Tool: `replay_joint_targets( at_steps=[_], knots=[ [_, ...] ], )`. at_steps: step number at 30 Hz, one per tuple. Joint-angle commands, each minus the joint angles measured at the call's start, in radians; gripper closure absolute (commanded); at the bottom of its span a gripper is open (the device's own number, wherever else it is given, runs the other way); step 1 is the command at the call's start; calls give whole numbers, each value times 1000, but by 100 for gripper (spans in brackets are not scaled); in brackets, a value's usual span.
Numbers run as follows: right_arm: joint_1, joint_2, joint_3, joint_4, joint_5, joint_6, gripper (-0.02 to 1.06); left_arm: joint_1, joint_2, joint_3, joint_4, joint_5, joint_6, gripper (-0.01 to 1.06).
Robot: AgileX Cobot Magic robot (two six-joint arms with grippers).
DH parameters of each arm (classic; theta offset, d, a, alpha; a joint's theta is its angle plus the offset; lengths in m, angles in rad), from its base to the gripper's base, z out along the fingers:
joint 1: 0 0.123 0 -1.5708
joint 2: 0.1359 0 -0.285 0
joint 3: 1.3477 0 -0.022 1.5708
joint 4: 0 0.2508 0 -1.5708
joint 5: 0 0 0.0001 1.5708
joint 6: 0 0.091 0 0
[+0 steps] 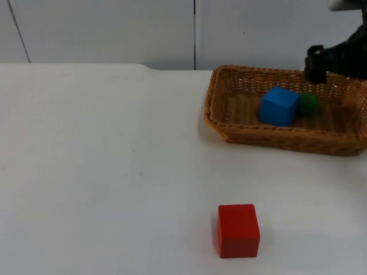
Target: Place all geometric objects except the red cube into the basket.
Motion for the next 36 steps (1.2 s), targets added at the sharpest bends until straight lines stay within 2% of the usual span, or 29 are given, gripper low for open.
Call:
replay_joint_targets(
  at_steps=[1,4,6,7,10,12,14,16,17,18,19,21,22,23,28,32,33,35,36],
  knots=[
    [-3,-67,-7,-6,6,-29,0,2,2,6,-4,-16,-6,0],
    [-1,-201,-4,0,-23,-37,0,2,2,6,-4,-16,-6,0],
    [-1,-320,14,0,-105,-37,0,2,2,6,-4,-16,-6,0],
    [-1,-320,14,0,-105,-37,0,2,2,6,-4,-16,-6,0],
    [-1,-507,74,0,-207,-37,0,2,2,6,-6,-16,-6,0],
    [-1,-571,109,0,-216,-35,0,2,2,6,-11,-14,-6,0],
    [-1,-695,195,0,-222,-26,0,2,2,6,-13,-6,-4,0],
    [-1,-830,319,-12,-324,-22,0,2,2,6,-11,-2,37,0],
    [-1,-830,319,-12,-324,-22,0,2,2,6,-11,-2,37,0],
    [-1,-875,364,-17,-366,-16,0,2,2,6,-11,-2,51,0],
    [-1,-907,400,-34,-375,20,0,2,2,6,-13,-2,51,0],
    [-3,-959,443,-108,-371,107,0,2,2,6,-18,6,51,0],
    [-3,-959,443,-108,-371,107,0,2,2,6,-18,6,51,0],
    [-3,-976,453,-159,-360,138,0,2,2,6,-23,6,51,0],
    [-3,-990,477,-159,-353,170,0,2,2,6,-49,6,51,0],
    [-3,-976,503,-159,-251,172,0,2,2,6,-62,47,65,0],
    [-3,-976,503,-159,-251,172,0,2,2,6,-62,47,65,0],
    [-5,-971,503,-159,-250,230,0,2,2,6,-64,59,67,0],
    [-5,-971,503,-131,-227,253,0,2,0,6,-64,59,67,0]
  ],
)
